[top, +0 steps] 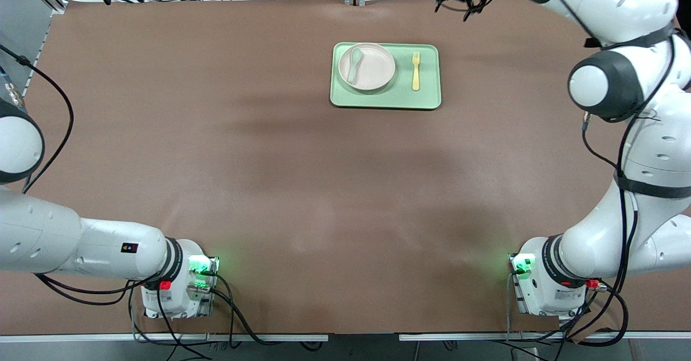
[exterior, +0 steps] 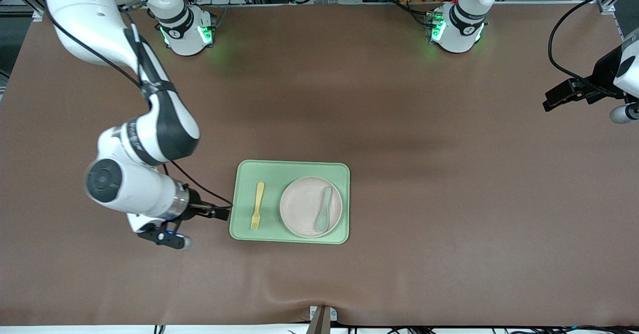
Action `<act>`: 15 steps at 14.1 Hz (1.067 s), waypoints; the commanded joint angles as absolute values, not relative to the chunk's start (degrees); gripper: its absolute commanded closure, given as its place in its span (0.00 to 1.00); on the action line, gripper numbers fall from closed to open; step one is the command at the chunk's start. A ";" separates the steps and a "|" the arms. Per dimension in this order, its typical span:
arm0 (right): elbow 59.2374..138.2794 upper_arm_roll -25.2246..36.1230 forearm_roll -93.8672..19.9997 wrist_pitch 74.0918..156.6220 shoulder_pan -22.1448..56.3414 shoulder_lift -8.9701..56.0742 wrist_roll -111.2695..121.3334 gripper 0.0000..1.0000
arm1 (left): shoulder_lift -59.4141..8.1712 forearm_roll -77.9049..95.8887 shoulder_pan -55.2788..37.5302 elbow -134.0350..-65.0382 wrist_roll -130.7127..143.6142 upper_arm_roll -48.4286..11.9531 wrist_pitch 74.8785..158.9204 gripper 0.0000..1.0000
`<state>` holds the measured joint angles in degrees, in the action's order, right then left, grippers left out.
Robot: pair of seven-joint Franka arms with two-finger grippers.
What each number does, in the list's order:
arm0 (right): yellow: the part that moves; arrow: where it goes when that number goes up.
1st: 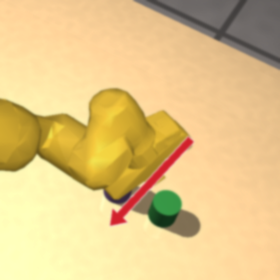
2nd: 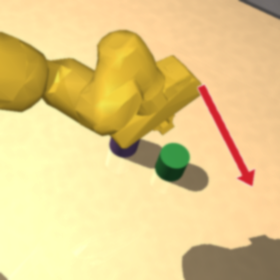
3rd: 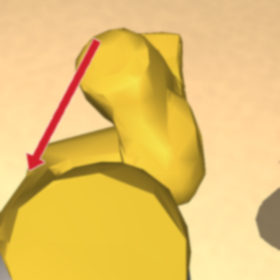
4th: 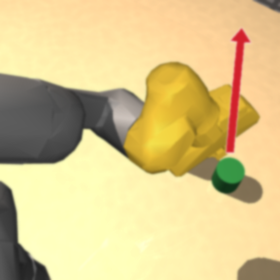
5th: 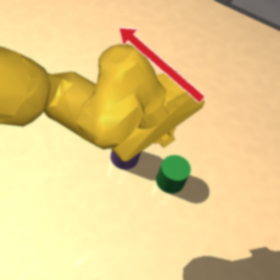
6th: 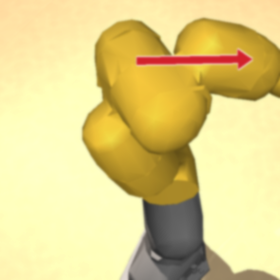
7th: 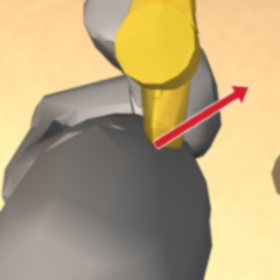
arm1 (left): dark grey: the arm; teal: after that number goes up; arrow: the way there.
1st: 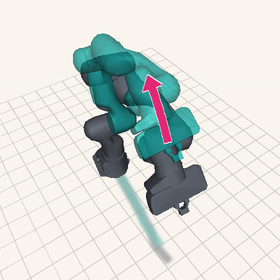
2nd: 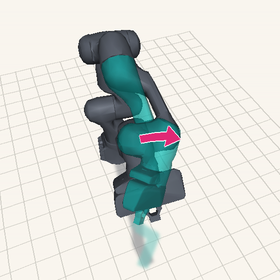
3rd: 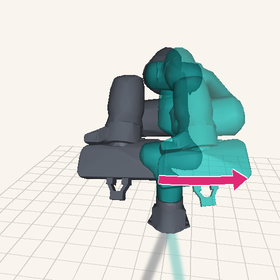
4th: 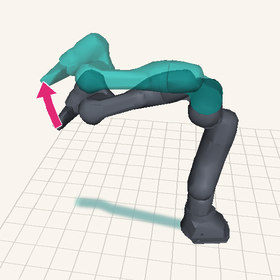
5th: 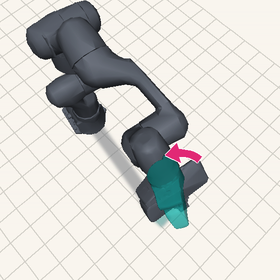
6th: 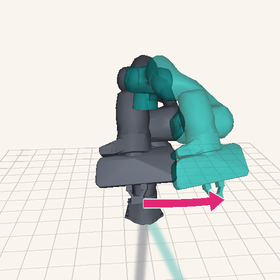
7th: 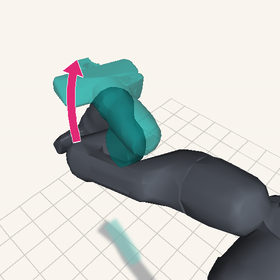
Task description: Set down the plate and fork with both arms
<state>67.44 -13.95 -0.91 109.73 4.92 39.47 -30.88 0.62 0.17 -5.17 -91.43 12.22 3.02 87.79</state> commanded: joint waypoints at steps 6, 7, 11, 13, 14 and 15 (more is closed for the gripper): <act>69.26 -20.13 3.87 94.85 -3.42 24.54 -23.47 0.00 | 1.67 -0.70 -5.10 -91.23 11.34 2.64 87.72 0.00; 70.13 -19.87 3.78 93.62 -3.25 22.61 -23.12 0.00 | 1.76 -0.70 -5.18 -91.23 11.34 2.55 87.63 0.00; 78.10 -9.53 -4.63 91.84 0.07 11.20 -16.63 0.00 | 1.93 -2.11 -4.92 -91.14 11.16 0.00 87.45 0.00; 84.26 -6.16 -7.38 92.37 0.53 5.30 -13.46 0.00 | 2.46 -2.11 -4.83 -91.14 10.99 0.00 87.36 0.00; 86.55 -6.07 -7.30 92.29 0.61 2.58 -13.27 0.00 | 2.55 -2.20 -4.83 -91.06 10.99 0.00 87.19 0.00; 89.62 -6.06 -6.77 92.55 0.53 -0.06 -13.01 0.00 | 2.64 -2.20 -4.92 -91.05 10.90 0.00 87.19 0.00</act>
<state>80.01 -7.07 -5.91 90.60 -0.25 7.84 -14.04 1.54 -0.79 -5.16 -91.10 12.22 0.30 87.82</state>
